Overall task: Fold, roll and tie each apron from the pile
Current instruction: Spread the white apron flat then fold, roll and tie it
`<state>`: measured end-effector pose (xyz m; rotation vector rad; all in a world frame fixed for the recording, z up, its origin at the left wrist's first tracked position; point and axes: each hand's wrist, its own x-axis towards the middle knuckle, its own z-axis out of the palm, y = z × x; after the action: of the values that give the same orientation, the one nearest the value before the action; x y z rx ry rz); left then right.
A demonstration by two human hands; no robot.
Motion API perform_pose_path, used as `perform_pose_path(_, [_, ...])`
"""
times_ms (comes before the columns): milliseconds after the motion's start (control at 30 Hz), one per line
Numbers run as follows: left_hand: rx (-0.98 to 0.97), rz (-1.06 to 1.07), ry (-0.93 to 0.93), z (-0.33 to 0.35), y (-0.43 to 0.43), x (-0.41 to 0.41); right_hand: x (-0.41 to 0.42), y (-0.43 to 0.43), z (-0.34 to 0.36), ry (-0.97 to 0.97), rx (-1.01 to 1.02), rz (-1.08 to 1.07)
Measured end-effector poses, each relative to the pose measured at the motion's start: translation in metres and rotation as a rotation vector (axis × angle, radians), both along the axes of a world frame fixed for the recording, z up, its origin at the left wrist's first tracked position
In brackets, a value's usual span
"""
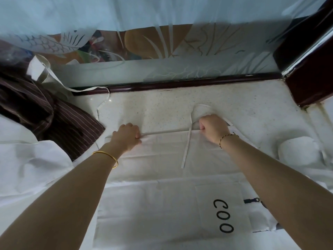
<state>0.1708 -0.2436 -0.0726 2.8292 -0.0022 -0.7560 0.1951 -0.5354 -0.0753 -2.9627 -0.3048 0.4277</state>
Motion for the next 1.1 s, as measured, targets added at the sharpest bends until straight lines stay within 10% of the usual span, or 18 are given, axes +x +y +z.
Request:
perform_pose_path(267, [0.098, 0.001, -0.133, -0.002, -0.007, -0.002, -0.005, 0.005, -0.003, -0.003, -0.053, -0.003])
perform_pose_path(500, [0.342, -0.166, 0.103, 0.018, -0.020, 0.003, -0.022, 0.011, 0.006, 0.137, 0.063, 0.036])
perform_pose_path(733, [-0.280, 0.033, -0.096, 0.024, -0.114, 0.022, -0.011, -0.026, 0.018, -0.070, 0.159, -0.448])
perform_pose_path(1100, [0.118, -0.061, -0.098, 0.010, -0.162, 0.032, -0.024, -0.038, -0.003, 0.083, 0.076, -0.440])
